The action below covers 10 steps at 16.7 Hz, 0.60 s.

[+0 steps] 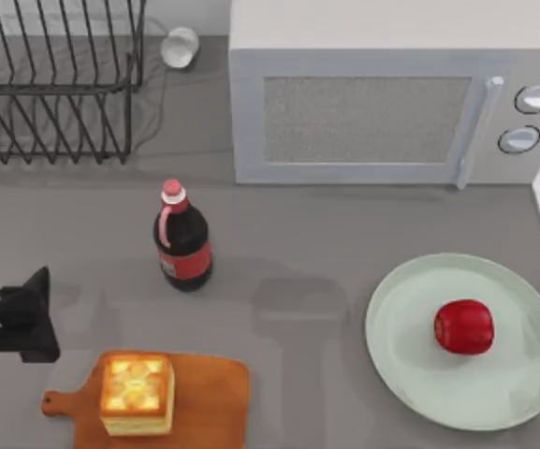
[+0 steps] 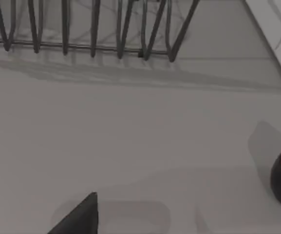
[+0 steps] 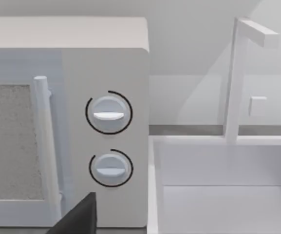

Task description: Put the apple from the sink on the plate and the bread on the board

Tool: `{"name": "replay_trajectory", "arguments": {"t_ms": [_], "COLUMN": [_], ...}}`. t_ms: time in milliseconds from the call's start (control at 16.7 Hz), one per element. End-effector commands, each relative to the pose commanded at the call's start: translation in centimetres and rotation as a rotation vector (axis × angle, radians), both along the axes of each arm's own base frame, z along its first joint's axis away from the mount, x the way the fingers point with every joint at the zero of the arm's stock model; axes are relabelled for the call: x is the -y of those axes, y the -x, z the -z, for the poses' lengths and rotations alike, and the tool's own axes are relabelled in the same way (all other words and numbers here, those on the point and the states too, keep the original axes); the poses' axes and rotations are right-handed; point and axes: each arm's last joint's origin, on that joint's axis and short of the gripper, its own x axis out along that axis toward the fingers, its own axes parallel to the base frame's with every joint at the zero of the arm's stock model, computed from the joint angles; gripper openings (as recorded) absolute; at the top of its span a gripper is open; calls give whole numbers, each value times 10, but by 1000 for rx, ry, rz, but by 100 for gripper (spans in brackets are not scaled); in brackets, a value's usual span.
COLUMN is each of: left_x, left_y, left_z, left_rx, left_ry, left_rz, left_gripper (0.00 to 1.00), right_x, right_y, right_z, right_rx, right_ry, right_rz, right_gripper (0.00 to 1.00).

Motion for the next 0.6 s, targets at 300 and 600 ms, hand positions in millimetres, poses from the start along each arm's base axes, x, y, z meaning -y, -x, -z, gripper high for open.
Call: {"name": "replay_trajectory", "arguments": {"t_ms": [300, 600], "left_x": [-18, -22], "left_y": [16, 19], "left_z": [11, 16], "left_rx": [349, 437], "left_ry": [-92, -132], "left_rz": [-102, -138], "left_gripper": [100, 100], "right_x": [0, 0], "right_y": [0, 0], "right_z": [0, 0], "right_rx": [0, 0], "right_ry": [0, 0], "right_rz": [0, 0], "right_gripper": [100, 100]}}
